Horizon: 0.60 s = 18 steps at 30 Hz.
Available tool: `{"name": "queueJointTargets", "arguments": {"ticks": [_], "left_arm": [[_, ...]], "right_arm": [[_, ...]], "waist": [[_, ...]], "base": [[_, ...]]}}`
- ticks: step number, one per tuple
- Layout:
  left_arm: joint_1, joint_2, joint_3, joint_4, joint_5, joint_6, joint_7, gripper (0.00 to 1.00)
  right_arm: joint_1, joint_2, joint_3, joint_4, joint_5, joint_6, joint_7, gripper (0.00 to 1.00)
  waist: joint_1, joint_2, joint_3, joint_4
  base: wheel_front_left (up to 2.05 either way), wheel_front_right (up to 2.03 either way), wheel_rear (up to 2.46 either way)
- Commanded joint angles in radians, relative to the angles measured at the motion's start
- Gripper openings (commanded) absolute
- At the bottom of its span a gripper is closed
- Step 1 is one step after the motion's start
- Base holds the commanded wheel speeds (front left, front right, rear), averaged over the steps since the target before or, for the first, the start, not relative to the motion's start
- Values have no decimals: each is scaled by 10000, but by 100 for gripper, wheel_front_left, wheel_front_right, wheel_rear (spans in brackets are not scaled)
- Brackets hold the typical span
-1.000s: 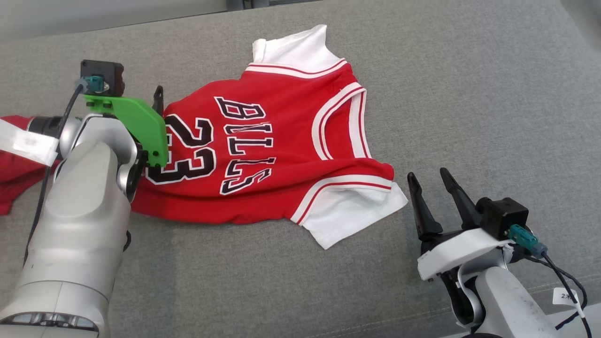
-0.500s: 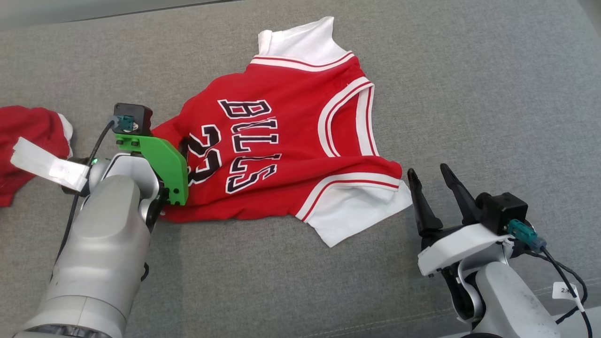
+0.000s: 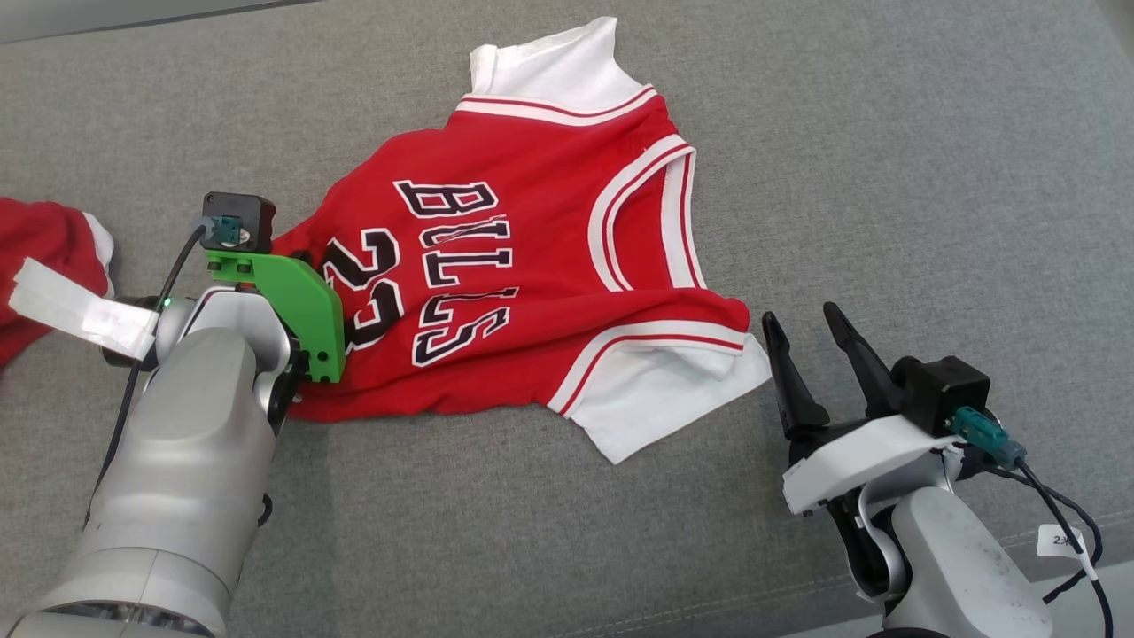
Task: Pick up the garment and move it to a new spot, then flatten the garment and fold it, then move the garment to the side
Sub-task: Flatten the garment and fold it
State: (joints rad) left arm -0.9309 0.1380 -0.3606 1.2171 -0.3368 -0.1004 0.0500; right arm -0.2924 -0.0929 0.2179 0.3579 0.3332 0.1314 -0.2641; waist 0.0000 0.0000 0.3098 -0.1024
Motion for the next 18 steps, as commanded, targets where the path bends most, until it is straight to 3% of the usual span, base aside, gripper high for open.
{"name": "queueJointTargets", "arguments": {"ticks": [1,11,18], "left_arm": [[2,129,-22,142,-68,138,-34,0],[-606,219,7,-235,-84,258,-1605,0],[-1486,610,364,-557,-249,894,-2729,0]], "right_arm": [[-2,-41,-32,18,56,-12,-9,100],[-130,16,-25,-23,87,-14,-9,100],[-200,29,-35,-51,135,-14,-9,100]], "waist": [[0,0,21,-16],[0,0,108,-9],[0,0,292,-189]], "base": [[0,0,0],[0,0,0],[0,0,0]]}}
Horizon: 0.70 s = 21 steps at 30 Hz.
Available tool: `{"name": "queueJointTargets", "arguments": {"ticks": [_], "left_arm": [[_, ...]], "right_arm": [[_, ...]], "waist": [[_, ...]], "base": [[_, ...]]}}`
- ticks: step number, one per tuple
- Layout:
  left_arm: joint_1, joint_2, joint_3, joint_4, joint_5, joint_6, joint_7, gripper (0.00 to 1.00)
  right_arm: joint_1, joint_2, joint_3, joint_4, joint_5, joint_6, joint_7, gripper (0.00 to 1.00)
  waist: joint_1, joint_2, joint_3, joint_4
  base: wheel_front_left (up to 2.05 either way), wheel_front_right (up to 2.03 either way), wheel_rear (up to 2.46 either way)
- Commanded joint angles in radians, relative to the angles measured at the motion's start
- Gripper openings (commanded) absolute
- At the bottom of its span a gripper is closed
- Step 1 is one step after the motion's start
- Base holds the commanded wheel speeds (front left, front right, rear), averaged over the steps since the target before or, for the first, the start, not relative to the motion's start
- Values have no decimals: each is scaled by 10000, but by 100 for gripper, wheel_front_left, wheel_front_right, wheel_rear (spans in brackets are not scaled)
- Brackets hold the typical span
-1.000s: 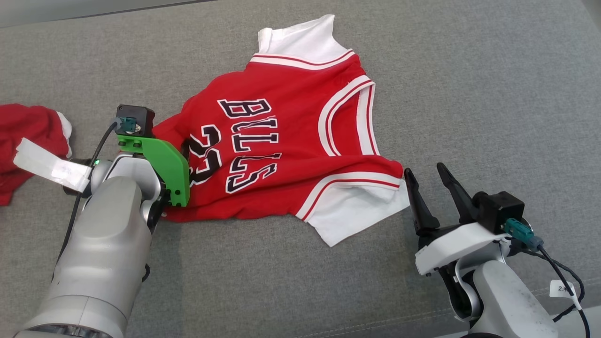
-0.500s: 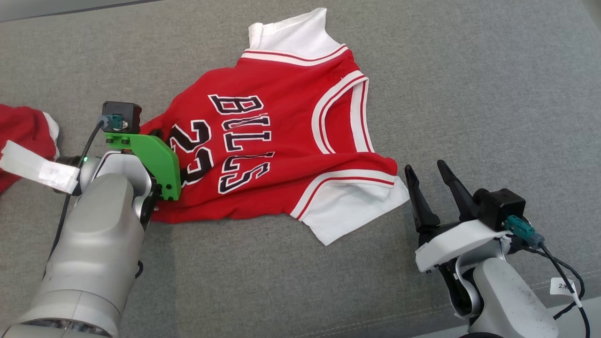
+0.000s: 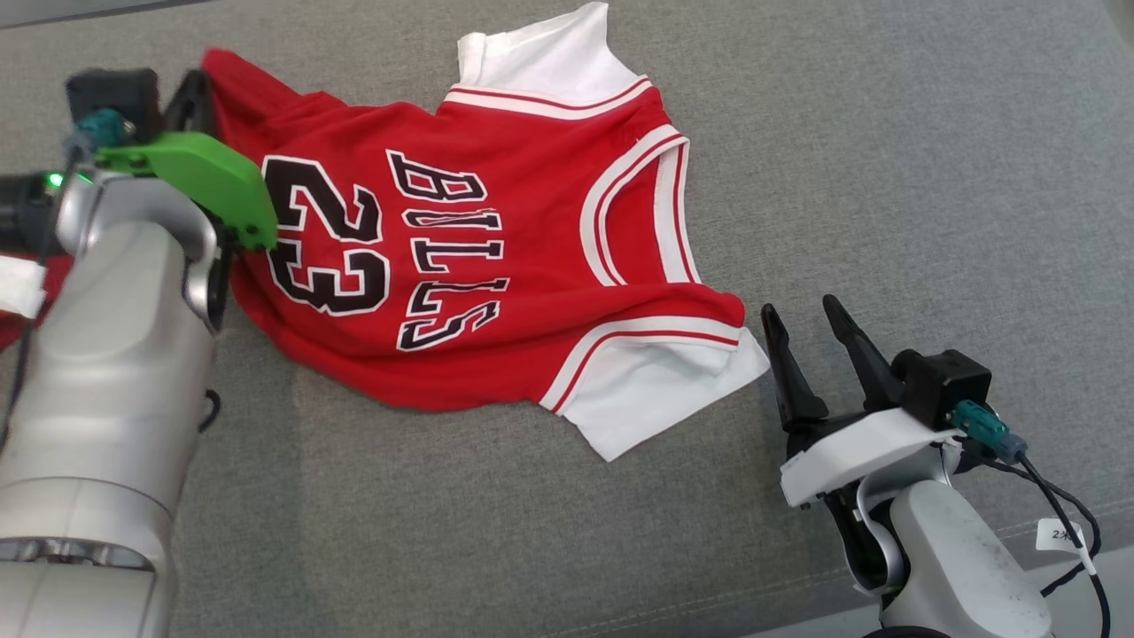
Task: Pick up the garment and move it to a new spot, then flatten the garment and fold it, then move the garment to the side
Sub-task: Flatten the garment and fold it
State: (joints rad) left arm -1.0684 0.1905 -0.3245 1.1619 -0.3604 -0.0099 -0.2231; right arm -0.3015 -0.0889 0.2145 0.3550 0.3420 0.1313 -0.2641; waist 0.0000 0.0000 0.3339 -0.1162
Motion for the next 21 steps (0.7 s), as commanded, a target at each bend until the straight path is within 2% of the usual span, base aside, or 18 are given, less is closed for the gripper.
{"name": "queueJointTargets", "arguments": {"ticks": [1,5,8,11,12,16,21], "left_arm": [[-288,196,94,-96,-49,133,-109,0],[-981,726,429,-407,-80,726,-332,0],[-1392,1139,544,-409,-45,943,-359,0],[-1469,1252,530,99,-103,1007,116,2],[-1454,1268,521,225,-121,1011,186,100],[-1009,1113,562,476,-291,812,-19,100],[-248,567,561,235,-476,494,-358,100]], "right_arm": [[-134,-5,12,-37,52,-11,-9,100],[-264,17,104,-56,59,-12,-9,100],[-386,50,173,-84,81,-12,-9,100],[-418,79,181,-68,106,-12,-7,100],[-427,97,146,-80,122,-12,-7,100],[-305,153,12,-188,143,-11,-9,100],[-117,141,-88,-178,118,-12,-9,100]], "waist": [[0,0,100,-106],[0,0,337,-446],[0,0,484,-743],[0,0,516,-941],[0,0,510,-981],[0,0,395,-927],[0,0,52,-397]], "base": [[0,0,0],[0,0,0],[0,0,0],[0,0,0],[0,0,0],[0,0,0],[0,0,0]]}}
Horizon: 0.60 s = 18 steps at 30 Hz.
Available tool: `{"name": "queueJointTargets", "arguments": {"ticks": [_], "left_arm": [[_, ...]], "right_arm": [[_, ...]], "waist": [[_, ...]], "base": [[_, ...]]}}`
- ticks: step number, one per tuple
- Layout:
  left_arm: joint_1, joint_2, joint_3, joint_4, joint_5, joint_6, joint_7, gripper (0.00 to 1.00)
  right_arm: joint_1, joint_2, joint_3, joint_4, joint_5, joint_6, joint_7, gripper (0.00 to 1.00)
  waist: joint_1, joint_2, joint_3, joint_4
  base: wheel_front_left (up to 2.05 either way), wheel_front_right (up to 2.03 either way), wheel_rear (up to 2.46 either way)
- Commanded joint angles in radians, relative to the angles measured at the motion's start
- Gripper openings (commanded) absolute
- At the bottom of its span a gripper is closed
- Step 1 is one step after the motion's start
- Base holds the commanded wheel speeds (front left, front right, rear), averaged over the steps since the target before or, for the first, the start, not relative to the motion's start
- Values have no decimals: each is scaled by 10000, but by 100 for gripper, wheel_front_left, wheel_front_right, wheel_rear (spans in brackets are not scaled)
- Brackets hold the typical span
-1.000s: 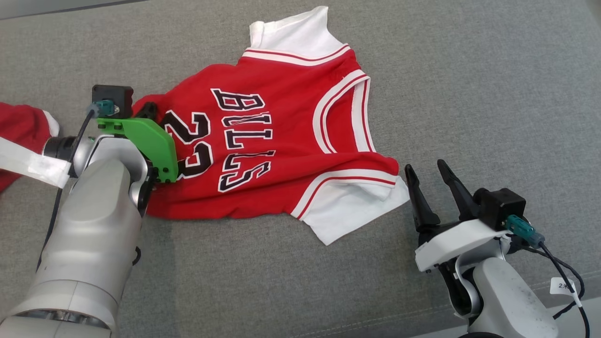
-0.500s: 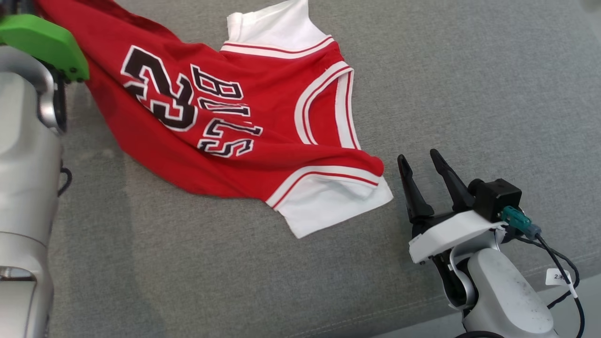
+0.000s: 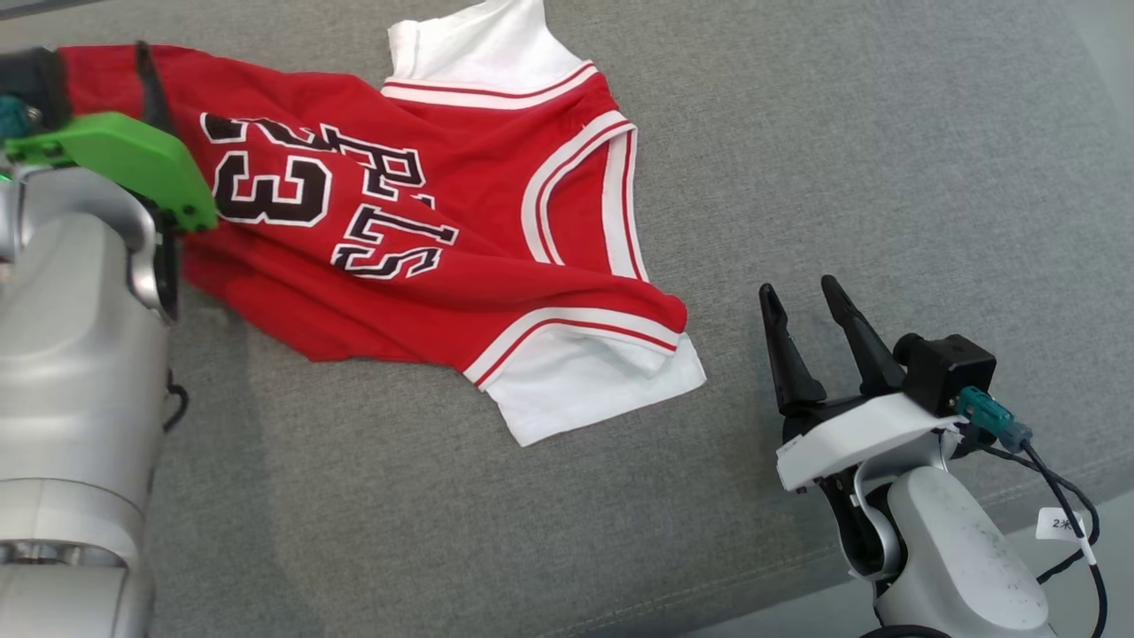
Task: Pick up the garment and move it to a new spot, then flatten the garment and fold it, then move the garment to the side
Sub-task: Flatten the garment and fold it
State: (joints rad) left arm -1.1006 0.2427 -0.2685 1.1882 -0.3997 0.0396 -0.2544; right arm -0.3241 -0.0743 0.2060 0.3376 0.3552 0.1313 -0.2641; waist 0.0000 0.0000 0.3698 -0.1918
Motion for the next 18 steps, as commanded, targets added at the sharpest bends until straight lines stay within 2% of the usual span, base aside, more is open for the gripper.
{"name": "queueJointTargets", "arguments": {"ticks": [1,9,18], "left_arm": [[278,-98,18,-142,-99,-24,-65,100],[2322,-943,537,-2354,-115,131,-103,100],[4728,-1547,649,-4559,362,45,-107,100]], "right_arm": [[116,-19,8,21,-32,-12,-9,100],[181,-109,186,246,-62,-11,-9,100],[-548,-640,378,980,46,-12,-9,100]], "waist": [[0,0,-395,497],[0,0,-1011,1460],[0,0,-1306,2554]], "base": [[0,0,0],[0,0,0],[0,0,0]]}}
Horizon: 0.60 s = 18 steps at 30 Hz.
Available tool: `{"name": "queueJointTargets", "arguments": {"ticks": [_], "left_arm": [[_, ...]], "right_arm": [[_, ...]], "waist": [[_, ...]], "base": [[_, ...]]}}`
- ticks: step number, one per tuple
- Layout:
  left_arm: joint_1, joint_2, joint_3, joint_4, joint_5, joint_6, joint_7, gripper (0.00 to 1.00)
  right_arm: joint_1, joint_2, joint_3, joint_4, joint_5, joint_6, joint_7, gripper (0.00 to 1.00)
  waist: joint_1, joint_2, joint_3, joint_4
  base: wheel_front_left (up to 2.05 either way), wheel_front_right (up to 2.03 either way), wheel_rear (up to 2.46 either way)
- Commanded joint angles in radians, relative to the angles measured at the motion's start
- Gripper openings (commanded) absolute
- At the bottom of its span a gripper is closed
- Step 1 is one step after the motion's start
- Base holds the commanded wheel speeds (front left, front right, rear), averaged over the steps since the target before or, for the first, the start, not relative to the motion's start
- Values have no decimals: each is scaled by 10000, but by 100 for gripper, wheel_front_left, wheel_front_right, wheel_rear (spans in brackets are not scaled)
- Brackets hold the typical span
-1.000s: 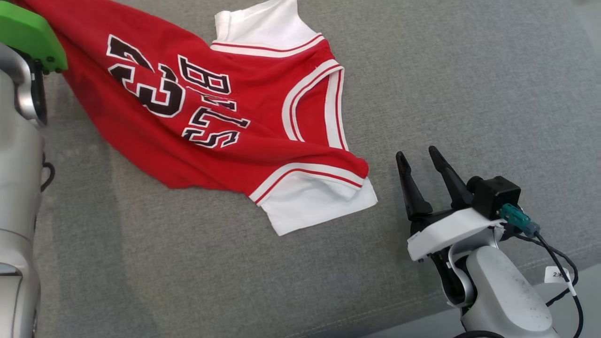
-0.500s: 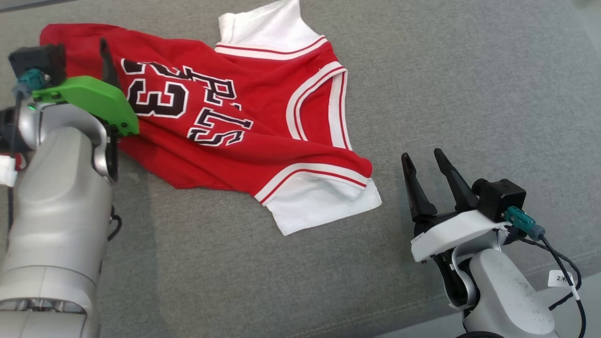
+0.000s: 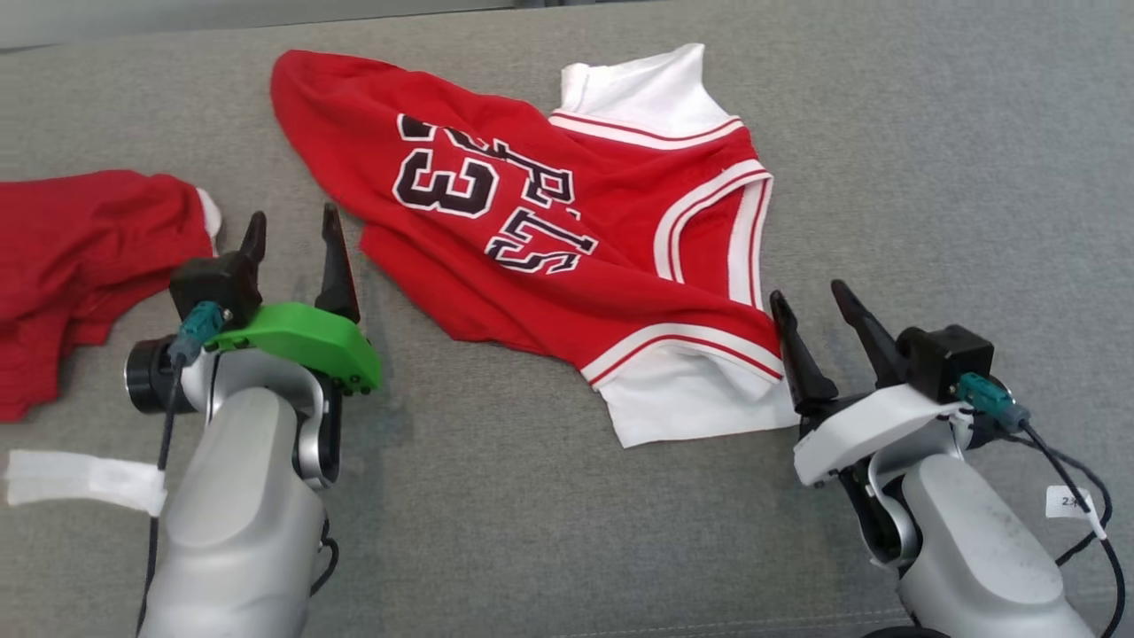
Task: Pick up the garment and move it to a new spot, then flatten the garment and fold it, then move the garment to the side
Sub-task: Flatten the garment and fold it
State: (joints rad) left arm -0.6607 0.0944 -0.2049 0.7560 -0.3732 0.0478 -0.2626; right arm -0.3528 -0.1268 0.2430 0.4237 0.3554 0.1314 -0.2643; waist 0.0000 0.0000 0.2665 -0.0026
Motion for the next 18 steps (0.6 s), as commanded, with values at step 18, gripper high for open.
{"name": "queueJointTargets", "arguments": {"ticks": [18], "left_arm": [[2469,-438,-879,-2351,115,-222,-15,100]], "right_arm": [[-3714,-1465,-520,3685,283,-14,376,100]], "waist": [[0,0,470,2774]], "base": [[0,0,0]]}}
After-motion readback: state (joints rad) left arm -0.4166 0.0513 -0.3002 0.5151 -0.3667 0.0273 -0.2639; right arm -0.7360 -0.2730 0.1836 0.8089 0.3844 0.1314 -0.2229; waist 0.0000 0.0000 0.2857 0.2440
